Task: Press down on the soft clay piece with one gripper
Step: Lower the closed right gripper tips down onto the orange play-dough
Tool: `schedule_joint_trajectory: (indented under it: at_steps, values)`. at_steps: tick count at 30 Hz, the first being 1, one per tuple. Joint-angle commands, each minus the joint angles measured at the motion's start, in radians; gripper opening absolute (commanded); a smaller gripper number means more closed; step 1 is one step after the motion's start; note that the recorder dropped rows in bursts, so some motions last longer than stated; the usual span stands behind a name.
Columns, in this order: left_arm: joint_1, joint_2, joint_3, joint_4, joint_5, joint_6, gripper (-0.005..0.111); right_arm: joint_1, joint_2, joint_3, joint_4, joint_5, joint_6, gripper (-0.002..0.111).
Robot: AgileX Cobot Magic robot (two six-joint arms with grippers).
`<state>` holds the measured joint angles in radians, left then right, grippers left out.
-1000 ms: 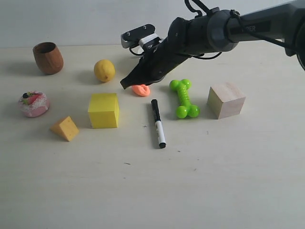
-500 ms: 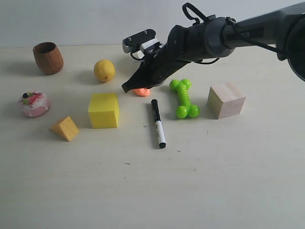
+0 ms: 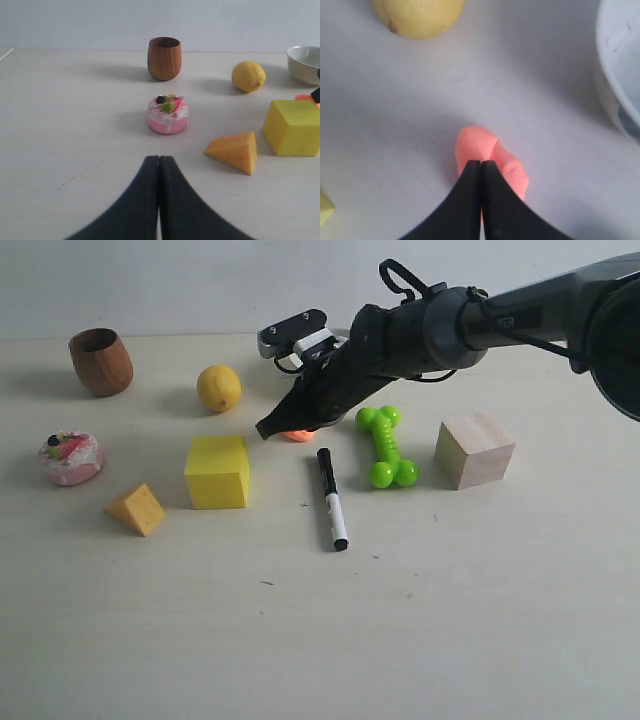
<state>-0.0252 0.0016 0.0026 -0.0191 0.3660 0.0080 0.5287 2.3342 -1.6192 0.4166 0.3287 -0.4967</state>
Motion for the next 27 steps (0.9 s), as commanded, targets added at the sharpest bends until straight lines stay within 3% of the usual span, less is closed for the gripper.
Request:
schedule_joint_trajectory:
  at_steps: [1, 27]
  values:
    - [-0.005, -0.002, -0.003, -0.006, -0.011, -0.003, 0.000, -0.005, 0.016, -0.005, -0.008, -0.017, 0.003, 0.000]
    - [-0.005, -0.002, -0.003, -0.006, -0.011, -0.003, 0.000, -0.005, 0.063, -0.005, -0.008, 0.034, 0.001, 0.000]
